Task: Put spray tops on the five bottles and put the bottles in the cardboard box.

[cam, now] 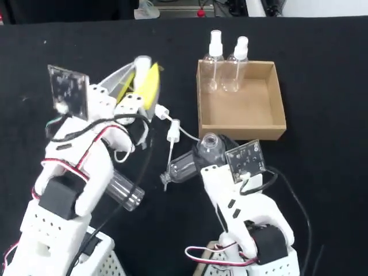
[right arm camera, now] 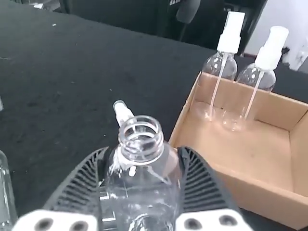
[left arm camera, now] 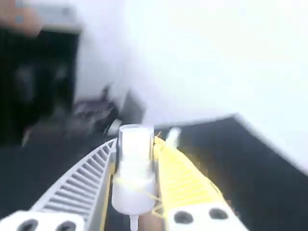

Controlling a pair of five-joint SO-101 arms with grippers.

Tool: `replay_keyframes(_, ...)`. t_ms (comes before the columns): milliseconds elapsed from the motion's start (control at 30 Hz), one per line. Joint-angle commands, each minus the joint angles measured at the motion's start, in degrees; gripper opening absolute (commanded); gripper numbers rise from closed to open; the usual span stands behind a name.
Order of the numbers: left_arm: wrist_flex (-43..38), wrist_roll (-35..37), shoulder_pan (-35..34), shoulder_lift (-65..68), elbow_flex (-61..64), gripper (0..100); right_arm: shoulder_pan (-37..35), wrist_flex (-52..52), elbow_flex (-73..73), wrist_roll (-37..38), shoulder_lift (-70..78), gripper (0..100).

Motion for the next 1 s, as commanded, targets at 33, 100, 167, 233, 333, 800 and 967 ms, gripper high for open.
replay_keyframes(33,-13.7,-0.4,5.0,-1.1,0.1,3,-1.1,-5.1,1.3,-1.9,-5.8,1.1)
replay_keyframes(100,-16.4,-0.4,7.8,-1.5,1.8,3,-1.1,-6.0,1.5,-5.9,-5.8,1.1)
replay_keyframes(167,-16.4,-0.4,9.5,-1.9,3.2,3,-1.1,-6.2,1.1,-9.0,-5.8,1.1)
replay_keyframes(233,-16.5,-0.4,9.9,-2.5,4.5,3,-1.1,-6.2,1.1,-9.6,-5.8,1.1)
replay_keyframes(333,-16.8,-0.4,10.3,-3.2,5.4,3,-1.1,-6.2,1.3,-9.6,-5.8,1.2)
replay_keyframes(800,-21.5,8.7,10.4,-5.8,7.5,3,-10.3,-6.5,3.6,-9.5,-5.8,1.4)
replay_keyframes(967,-21.4,8.8,10.4,-5.8,8.1,3,-10.3,-7.4,3.6,-9.5,-5.8,1.2)
